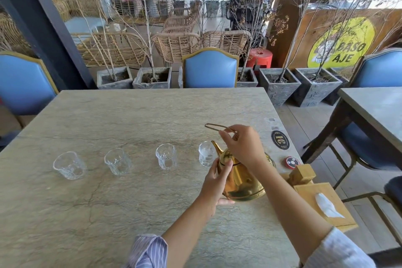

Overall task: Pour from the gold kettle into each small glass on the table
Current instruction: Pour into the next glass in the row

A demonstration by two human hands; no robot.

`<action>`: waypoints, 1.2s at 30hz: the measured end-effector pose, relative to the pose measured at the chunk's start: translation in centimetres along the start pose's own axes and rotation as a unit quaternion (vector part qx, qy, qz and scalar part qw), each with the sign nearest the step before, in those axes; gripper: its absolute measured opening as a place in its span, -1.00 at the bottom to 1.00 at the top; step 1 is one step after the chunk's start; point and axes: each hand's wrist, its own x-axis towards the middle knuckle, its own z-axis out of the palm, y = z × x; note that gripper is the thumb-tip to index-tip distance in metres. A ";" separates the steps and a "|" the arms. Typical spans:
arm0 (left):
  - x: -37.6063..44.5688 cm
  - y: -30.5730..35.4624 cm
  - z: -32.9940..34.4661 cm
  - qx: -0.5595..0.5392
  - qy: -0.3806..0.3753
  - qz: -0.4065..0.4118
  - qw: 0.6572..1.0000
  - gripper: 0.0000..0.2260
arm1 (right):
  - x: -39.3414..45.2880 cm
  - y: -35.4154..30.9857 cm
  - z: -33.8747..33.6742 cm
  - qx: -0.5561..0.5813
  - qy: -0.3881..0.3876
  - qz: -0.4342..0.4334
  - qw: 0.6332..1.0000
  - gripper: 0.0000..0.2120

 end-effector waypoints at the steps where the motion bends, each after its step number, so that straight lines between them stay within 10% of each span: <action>1: 0.0 0.0 -0.3 -0.004 0.005 0.003 1.000 -0.44 | -0.1 -0.3 0.1 0.001 0.001 -0.006 1.000 -0.71; 5: -0.7 0.3 -1.4 -0.012 0.020 0.012 1.000 -0.18 | -0.2 -1.6 0.9 0.003 0.004 -0.028 1.000 -0.70; 36: -3.2 3.4 -11.4 -0.175 -0.015 -0.099 0.979 -0.28 | 2.2 -13.8 10.3 -0.160 -0.123 -0.011 0.979 -0.70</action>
